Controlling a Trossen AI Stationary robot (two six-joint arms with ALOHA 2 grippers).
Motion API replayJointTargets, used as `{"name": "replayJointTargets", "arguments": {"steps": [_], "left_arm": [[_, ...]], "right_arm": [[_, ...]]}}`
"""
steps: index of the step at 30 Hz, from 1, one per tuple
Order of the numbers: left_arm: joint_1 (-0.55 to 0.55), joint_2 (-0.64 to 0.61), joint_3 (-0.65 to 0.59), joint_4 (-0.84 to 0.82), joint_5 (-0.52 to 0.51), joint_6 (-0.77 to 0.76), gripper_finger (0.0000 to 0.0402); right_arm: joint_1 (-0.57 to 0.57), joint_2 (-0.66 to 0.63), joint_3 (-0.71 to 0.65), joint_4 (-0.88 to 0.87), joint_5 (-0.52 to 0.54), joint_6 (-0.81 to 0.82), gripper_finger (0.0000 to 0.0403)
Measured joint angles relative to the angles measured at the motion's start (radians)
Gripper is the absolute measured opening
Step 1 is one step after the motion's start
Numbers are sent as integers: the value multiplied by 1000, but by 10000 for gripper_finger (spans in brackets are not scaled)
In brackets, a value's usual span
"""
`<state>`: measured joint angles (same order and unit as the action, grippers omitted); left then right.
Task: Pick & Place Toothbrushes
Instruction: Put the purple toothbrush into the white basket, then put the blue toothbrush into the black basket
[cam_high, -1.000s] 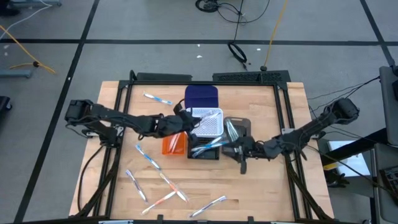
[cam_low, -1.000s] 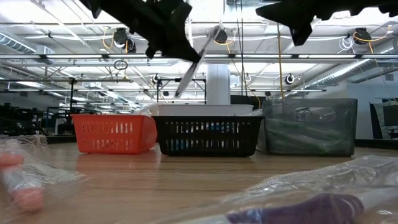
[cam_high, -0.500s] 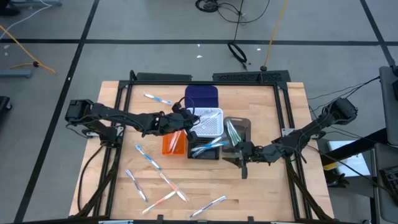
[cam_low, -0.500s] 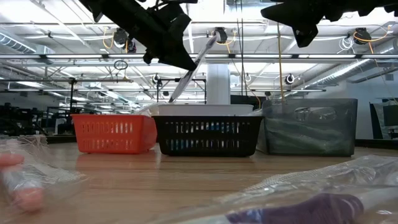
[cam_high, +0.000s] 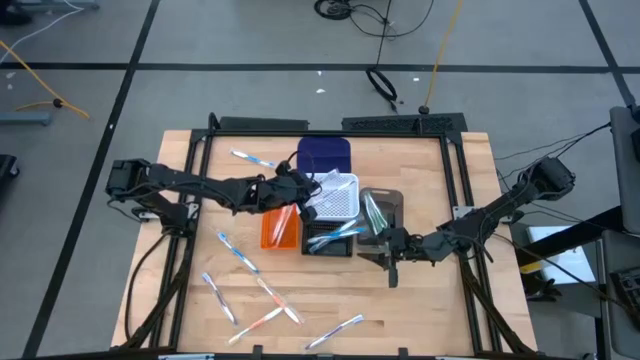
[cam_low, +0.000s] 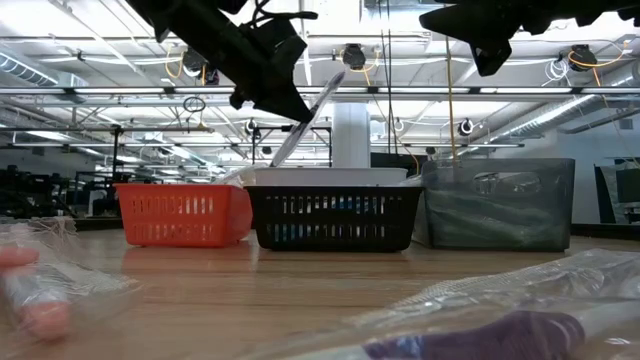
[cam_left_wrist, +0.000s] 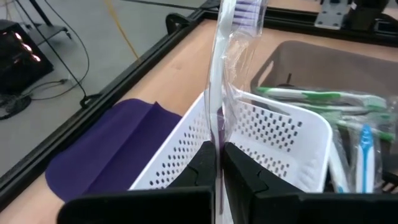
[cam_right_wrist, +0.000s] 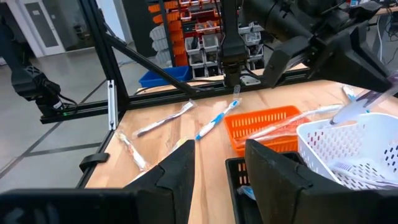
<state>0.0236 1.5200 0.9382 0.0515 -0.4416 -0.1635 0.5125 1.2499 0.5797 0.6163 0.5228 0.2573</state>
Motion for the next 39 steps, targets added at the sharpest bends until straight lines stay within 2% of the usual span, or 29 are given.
{"name": "replayJointTargets", "arguments": {"steps": [7, 12, 22, 30, 35, 39], "left_arm": [[32, 0, 0, 4, 30, 1, 48], [64, 0, 0, 5, 72, 0, 80], [116, 1, 0, 13, 78, -4, 85], [172, -43, 0, -58, 48, 277, 85], [277, -110, -1, -212, 19, 339, 85], [383, -139, 0, -314, 69, 373, 85]], "right_arm": [[0, 0, 0, 1, 0, -23, 132], [-17, 0, 0, 38, 1, -97, 132], [-73, 0, 0, 17, 1, -169, 132], [-131, 0, 0, -49, 1, -220, 132], [-172, 0, 0, -146, 1, -183, 132], [-202, 0, 0, -183, 1, -173, 132]]}}
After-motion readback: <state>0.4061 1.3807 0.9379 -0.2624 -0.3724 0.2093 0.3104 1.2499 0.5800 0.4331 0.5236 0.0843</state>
